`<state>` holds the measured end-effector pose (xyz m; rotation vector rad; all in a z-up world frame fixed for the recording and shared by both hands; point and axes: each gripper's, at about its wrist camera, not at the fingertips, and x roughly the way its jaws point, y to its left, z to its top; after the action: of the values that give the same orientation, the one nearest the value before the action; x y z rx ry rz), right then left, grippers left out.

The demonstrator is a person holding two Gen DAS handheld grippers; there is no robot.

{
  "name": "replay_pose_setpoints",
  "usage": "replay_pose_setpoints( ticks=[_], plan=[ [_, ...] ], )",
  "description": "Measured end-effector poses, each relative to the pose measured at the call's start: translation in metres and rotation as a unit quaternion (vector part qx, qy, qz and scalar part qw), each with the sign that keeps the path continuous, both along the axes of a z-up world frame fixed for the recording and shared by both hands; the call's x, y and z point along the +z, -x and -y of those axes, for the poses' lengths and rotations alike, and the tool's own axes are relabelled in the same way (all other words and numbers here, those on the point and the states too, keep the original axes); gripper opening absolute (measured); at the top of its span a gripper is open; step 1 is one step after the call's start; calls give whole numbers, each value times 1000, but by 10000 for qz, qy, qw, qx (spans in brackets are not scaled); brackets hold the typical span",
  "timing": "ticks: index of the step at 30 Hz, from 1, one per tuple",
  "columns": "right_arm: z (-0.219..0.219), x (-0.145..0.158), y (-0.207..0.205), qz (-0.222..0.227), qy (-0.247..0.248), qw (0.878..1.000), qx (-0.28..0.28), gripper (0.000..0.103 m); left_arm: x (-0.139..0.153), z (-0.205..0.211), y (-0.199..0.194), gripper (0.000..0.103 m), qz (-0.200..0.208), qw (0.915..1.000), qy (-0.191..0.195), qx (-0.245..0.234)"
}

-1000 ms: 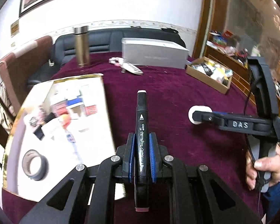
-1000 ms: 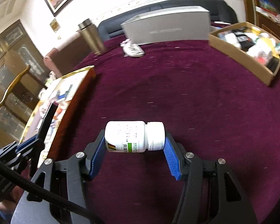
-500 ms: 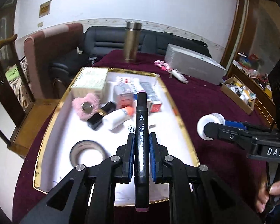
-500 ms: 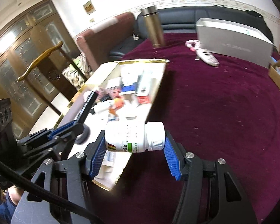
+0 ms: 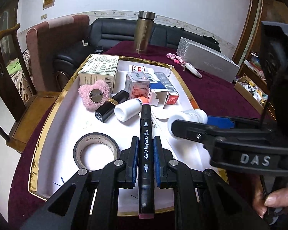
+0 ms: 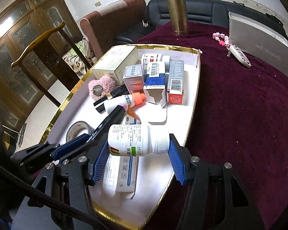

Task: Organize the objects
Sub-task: 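Lower the pill bottle into the tray and open the right tool while the left tool lowers the marker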

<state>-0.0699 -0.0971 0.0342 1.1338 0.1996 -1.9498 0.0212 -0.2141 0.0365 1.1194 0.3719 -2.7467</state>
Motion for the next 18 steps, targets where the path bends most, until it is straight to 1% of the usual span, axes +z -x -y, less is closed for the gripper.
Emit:
replay_pose_setpoints(
  ticks=[3,10,14,18],
  plan=[
    [8,-6,6,8,-139,9999,-6,58,0,1,3,12,-2,10000,-30,10],
    [21,-11,17,12,-306,9995,-22,58,-11,5,14,12,177,9997,-168,60],
    [29,-14,25,8,-386,9992,-59,58,-14,4,14,12,209,9996,-181,53],
    [35,-14,31,-99,-471,9988,-106,58,-15,4,13,12,220,9996,-161,62]
  ],
)
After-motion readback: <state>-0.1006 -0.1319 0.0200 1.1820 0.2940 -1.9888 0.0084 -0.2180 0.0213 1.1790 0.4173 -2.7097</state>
